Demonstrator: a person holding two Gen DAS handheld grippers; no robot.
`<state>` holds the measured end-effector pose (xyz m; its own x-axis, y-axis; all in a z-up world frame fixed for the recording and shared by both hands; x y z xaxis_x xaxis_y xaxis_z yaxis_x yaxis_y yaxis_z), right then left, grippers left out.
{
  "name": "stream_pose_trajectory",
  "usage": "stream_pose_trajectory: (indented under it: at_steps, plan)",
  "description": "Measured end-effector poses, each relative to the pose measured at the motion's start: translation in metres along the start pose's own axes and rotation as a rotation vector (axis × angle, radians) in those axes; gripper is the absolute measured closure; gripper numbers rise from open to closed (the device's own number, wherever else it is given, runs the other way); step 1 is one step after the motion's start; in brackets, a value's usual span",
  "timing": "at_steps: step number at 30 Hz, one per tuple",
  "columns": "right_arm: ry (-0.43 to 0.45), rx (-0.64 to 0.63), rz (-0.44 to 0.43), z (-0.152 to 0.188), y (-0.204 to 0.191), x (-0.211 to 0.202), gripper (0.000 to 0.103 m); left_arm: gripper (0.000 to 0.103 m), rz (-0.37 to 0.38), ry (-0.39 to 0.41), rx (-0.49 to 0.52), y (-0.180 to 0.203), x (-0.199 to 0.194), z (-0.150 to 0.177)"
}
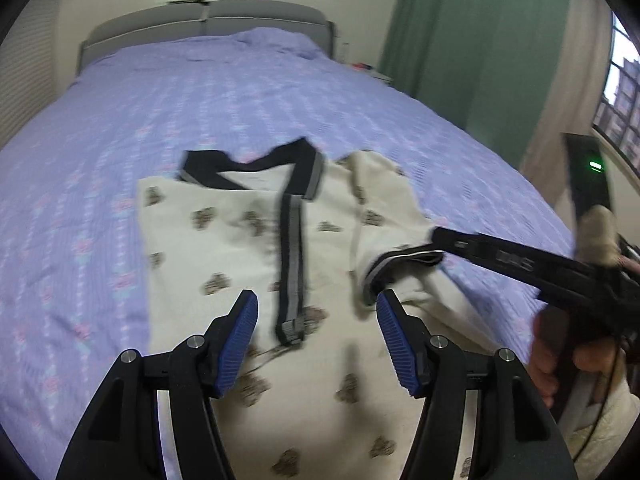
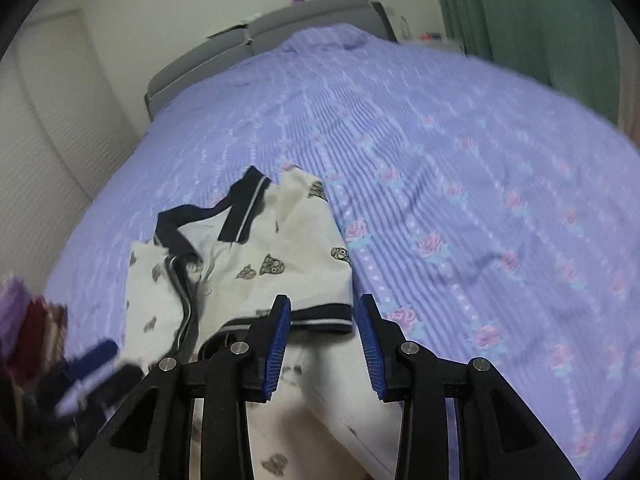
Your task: Fold small clothes
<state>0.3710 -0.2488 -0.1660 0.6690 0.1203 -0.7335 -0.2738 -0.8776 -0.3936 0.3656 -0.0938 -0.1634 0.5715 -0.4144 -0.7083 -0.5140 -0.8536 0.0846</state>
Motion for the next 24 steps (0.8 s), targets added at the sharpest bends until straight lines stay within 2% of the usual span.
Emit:
stream_pose_trajectory:
  at_steps: [4, 9, 11, 12, 13, 15, 19, 24]
  plan:
    - [-0.041, 0.099, -0.012, -0.001, 0.01, 0.022, 0.067, 0.042, 0.042, -0.01, 0.046, 0.017, 0.019, -0.009]
    - [-0.093, 0.127, -0.013, 0.003, 0.012, 0.039, 0.067, 0.045, 0.093, -0.068, 0.046, 0.03, 0.047, -0.01]
    - [-0.105, 0.147, -0.024, 0.003, 0.014, 0.044, 0.067, 0.061, 0.108, -0.103, 0.033, 0.033, 0.059, -0.007]
    - [-0.103, 0.156, -0.031, 0.003, 0.015, 0.045, 0.071, 0.066, 0.115, -0.123, 0.025, 0.033, 0.064, -0.005]
    - [-0.095, 0.15, -0.036, 0.002, 0.015, 0.044, 0.082, 0.074, 0.119, -0.136, 0.02, 0.033, 0.068, -0.003]
    - [-0.08, 0.129, -0.033, -0.002, 0.014, 0.04, 0.088, 0.082, 0.13, -0.15, 0.003, 0.034, 0.074, -0.001]
    - [-0.034, 0.112, -0.048, -0.017, 0.012, 0.028, 0.093, 0.084, 0.175, -0.14, -0.038, 0.041, 0.072, -0.009]
    - [0.055, 0.066, -0.049, -0.064, 0.0, -0.004, 0.093, 0.084, 0.267, -0.104, -0.144, 0.057, 0.065, -0.032]
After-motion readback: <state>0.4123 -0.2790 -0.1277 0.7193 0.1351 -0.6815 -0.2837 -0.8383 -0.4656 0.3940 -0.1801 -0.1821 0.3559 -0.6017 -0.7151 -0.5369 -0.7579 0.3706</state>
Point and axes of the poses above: each gripper's, at about its wrist camera, not at the fingertips, and x roughly the way its jaws point, y to its right, z to its underside, the point moved 8 cm from there along x, roughly the way its jaws point, and after that the axes turned 10 degrees about x, right-handed, at the moved point
